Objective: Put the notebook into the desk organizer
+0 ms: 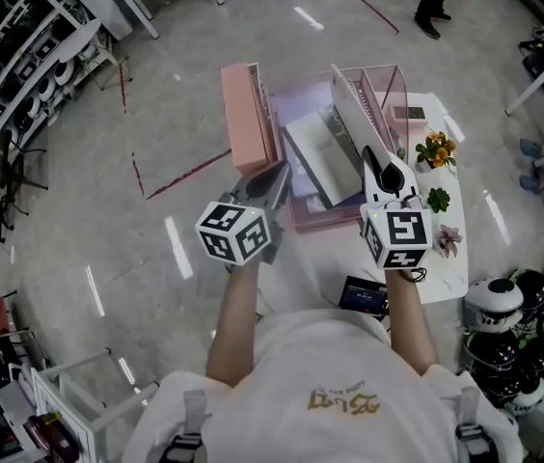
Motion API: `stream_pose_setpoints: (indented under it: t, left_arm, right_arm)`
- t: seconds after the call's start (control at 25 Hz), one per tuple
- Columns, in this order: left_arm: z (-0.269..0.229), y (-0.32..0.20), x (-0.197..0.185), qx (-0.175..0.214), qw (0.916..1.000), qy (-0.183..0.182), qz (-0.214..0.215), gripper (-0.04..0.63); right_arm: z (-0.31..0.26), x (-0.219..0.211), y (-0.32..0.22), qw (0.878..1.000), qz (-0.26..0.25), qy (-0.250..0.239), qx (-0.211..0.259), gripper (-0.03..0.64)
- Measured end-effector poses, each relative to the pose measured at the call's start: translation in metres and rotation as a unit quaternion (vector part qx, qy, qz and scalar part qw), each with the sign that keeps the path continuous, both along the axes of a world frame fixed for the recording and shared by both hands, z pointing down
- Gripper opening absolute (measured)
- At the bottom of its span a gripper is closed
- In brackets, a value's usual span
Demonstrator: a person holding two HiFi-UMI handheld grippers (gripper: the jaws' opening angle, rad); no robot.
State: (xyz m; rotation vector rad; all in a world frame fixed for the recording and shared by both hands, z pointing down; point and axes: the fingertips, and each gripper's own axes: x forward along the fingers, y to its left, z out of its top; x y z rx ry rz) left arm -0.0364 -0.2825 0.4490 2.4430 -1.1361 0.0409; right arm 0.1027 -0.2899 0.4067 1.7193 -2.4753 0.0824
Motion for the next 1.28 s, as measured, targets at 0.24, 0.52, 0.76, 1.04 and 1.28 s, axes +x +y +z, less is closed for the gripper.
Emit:
stream_pose_setpoints:
  t: [0.24, 0.52, 0.76, 1.04, 1.28]
  left_arm:
    - [0.001, 0.000, -0.002, -0.002, 1.0000, 0.002, -0.002, 0.017]
    - [-0.001, 0.001, -0.006, 0.001, 1.0000, 0.004, -0.006, 0.017]
    - [-0.002, 0.003, -0.008, 0.002, 0.9999, 0.006, -0.009, 0.017]
    - [-0.001, 0.004, -0.011, -0.002, 0.9999, 0.007, -0.012, 0.017]
    - [-0.001, 0.004, -0.013, -0.001, 0.9998, 0.007, -0.017, 0.017]
  right_arm:
    - [0.003, -0.008, -0.002, 1.000, -0.017, 0.005, -0.006, 0.018]
    - [0.005, -0.023, -0.003, 0.998, -0.035, 0.041, -0.012, 0.018]
    - [0.010, -0.039, -0.003, 0.996, -0.047, 0.077, -0.013, 0.018]
    - [0.015, -0.049, -0.005, 0.992, -0.055, 0.114, -0.014, 0.020]
    - [0.023, -0.055, -0.003, 0.986, -0.057, 0.154, -0.018, 0.023]
